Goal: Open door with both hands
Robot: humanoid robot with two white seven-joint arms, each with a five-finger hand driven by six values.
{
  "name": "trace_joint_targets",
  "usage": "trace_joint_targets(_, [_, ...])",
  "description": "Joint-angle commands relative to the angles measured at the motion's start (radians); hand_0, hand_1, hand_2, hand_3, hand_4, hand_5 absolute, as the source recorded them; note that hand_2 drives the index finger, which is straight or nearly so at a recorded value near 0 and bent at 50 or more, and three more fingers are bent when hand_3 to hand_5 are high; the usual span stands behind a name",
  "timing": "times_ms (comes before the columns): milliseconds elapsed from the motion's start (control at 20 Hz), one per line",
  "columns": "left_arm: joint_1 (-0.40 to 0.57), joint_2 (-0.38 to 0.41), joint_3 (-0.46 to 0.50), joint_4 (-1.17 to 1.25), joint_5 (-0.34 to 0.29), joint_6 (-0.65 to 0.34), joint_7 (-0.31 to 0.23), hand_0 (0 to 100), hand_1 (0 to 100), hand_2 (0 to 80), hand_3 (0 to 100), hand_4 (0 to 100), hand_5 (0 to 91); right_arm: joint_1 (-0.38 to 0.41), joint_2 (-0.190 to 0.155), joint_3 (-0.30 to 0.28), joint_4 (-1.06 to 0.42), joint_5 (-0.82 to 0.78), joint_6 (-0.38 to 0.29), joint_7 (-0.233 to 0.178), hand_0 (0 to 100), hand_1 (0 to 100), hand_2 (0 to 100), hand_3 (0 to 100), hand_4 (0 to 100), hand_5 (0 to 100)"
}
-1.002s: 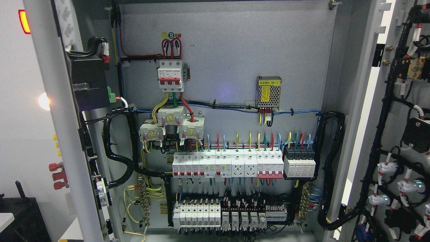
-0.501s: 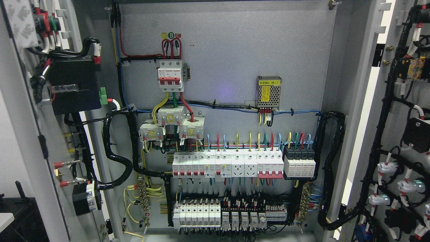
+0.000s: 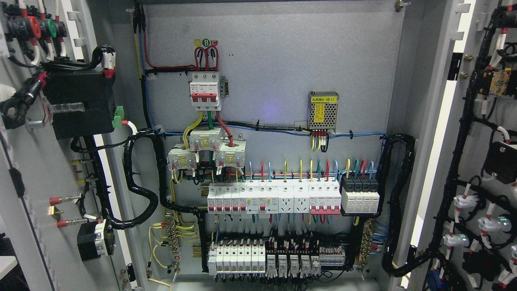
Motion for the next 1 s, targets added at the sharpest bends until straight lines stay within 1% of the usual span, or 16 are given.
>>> trace_joint_targets(0, [-0.001, 0.000, 0.000, 0.034, 0.000, 0.000, 0.000, 0, 0, 0.0, 0, 3, 0.0, 0.012, -0.001, -0.001, 0.028, 0.016, -0.014, 0.001, 0, 0, 0, 0, 0, 0])
trace_joint_targets(100, [-0.001, 0.000, 0.000, 0.034, 0.000, 0.000, 0.000, 0, 0, 0.0, 0, 3, 0.0, 0.027, -0.005, -0.033, 0.028, 0.016, -0.017, 0.000, 0, 0, 0, 0, 0, 0])
trace_joint_targets(200, [-0.001, 0.000, 0.000, 0.034, 0.000, 0.000, 0.000, 0, 0, 0.0, 0, 3, 0.0, 0.064, -0.011, -0.061, 0.028, 0.022, -0.023, -0.010, 0, 0, 0, 0, 0, 0])
trace_joint_targets(351, [-0.001, 0.000, 0.000, 0.032, 0.000, 0.000, 0.000, 0, 0, 0.0, 0, 3, 0.0, 0.107, -0.018, -0.109, 0.032, 0.081, -0.031, -0.075, 0, 0, 0, 0, 0, 0])
trace_joint_targets(501, [-0.001, 0.000, 0.000, 0.029, 0.000, 0.000, 0.000, 0, 0, 0.0, 0, 3, 0.0, 0.124, -0.033, -0.155, 0.033, 0.088, -0.034, -0.092, 0, 0, 0, 0, 0, 0])
trace_joint_targets(651, [-0.001, 0.000, 0.000, 0.032, 0.000, 0.000, 0.000, 0, 0, 0.0, 0, 3, 0.0, 0.165, -0.036, -0.227, 0.033, 0.093, -0.087, -0.135, 0, 0, 0, 0, 0, 0])
trace_joint_targets(751, [-0.010, -0.002, -0.002, 0.031, -0.001, 0.000, 0.000, 0, 0, 0.0, 0, 3, 0.0, 0.206, -0.038, -0.263, 0.033, 0.131, -0.107, -0.146, 0, 0, 0, 0, 0, 0])
trace_joint_targets(801, [-0.011, -0.002, -0.002, 0.026, -0.001, -0.004, 0.000, 0, 0, 0.0, 0, 3, 0.0, 0.223, -0.039, -0.271, 0.033, 0.150, -0.113, -0.149, 0, 0, 0, 0, 0, 0])
trace_joint_targets(902, [-0.011, -0.003, 0.000, -0.006, 0.000, -0.012, 0.000, 0, 0, 0.0, 0, 3, 0.0, 0.268, -0.070, -0.284, 0.032, 0.179, -0.158, -0.149, 0, 0, 0, 0, 0, 0])
trace_joint_targets(952, [-0.011, -0.003, -0.002, -0.021, -0.005, -0.012, 0.000, 0, 0, 0.0, 0, 3, 0.0, 0.288, -0.083, -0.285, 0.030, 0.191, -0.197, -0.149, 0, 0, 0, 0, 0, 0])
